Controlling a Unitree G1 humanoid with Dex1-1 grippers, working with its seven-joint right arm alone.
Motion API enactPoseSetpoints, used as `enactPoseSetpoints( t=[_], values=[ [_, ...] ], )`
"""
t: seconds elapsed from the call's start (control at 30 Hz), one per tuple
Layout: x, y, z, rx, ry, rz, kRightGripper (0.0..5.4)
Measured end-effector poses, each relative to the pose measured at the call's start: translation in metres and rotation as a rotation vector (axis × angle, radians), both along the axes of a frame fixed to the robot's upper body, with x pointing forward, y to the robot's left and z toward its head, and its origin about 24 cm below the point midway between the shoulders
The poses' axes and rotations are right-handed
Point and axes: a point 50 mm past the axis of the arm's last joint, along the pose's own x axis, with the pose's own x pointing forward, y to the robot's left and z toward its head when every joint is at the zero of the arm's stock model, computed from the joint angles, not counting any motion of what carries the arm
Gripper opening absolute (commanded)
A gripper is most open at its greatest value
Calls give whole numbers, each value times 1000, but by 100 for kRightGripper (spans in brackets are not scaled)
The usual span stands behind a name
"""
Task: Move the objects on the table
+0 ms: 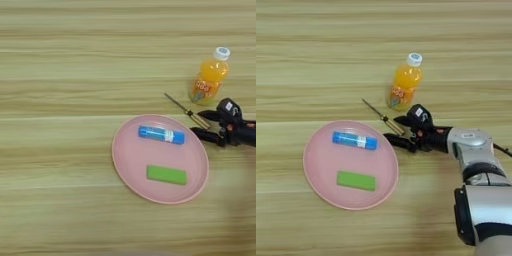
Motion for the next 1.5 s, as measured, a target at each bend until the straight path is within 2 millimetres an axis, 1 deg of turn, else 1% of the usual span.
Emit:
enactPoseSetpoints(
  t=[0.3, 0.77, 1.27, 1.4, 1.5],
  values=[
    [1, 0, 0, -1, -5, -11, 247],
    [3, 1, 0, -2, -12, -37, 91],
    [7, -1, 1, 23, -29, -110, 90],
    [7, 3, 2, 63, -31, -80, 90],
    [9, 6, 8, 88, -62, -49, 90]
  ],
)
